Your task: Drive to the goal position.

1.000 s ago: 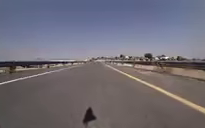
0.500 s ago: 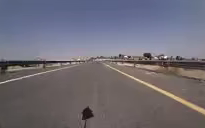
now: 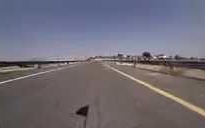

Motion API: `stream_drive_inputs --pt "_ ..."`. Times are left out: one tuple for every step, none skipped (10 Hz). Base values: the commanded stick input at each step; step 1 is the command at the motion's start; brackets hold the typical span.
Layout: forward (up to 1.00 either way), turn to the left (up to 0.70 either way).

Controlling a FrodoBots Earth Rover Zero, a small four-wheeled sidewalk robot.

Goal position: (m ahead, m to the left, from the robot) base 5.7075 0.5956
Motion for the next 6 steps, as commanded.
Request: stream_drive_inputs --pt "1.00 -0.01" --pt "1.00 -0.01" --pt "1.00 -0.01" --pt "1.00 -0.01" --pt "1.00 -0.01" --pt "1.00 -0.01"
